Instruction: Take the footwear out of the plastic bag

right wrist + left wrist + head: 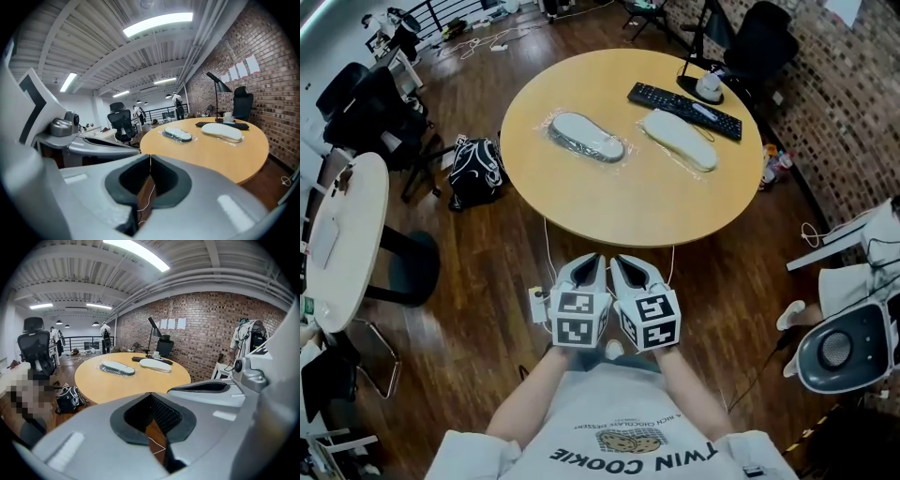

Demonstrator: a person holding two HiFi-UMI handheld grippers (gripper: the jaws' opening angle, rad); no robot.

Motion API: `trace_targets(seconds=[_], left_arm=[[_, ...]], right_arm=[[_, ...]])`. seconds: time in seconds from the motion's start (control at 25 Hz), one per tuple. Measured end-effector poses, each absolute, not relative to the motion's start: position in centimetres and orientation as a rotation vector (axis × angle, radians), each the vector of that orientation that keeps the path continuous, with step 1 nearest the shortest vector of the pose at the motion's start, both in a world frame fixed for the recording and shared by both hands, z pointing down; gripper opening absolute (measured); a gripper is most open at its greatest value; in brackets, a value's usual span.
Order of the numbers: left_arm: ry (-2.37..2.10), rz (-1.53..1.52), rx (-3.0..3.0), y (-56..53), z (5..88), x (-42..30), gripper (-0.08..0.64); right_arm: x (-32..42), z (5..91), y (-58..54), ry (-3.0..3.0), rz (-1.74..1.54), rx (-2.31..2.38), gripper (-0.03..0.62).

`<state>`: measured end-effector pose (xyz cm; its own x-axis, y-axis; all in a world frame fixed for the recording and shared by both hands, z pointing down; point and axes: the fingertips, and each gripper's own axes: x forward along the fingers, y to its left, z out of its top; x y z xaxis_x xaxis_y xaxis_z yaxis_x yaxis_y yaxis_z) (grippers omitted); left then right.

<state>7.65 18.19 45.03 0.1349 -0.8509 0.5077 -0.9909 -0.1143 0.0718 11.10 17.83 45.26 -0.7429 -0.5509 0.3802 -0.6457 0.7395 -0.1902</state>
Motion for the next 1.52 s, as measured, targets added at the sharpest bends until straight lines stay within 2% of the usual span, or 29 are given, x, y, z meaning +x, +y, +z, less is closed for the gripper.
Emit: trace_targets(seconds=[0.36,1.12,1.52], left_arm=[[-1.745,0.486,2.05,12.5,45.7,6.8,0.006],[-1.527,0.508,2.144,-5.2,47.0,-3.6,0.006],[-1.485,0.589,2.149,-13.0,47.7,-10.9,0.006]], right_arm=[[10.2,45.8,11.9,-2.63,0.457,0.977,0.003],[0.1,47.2,-4.5,-2.46,0.553,1.157,0.003],[-3.0,48.9,-11.5,-2.375,0.732,1.245,0.005]])
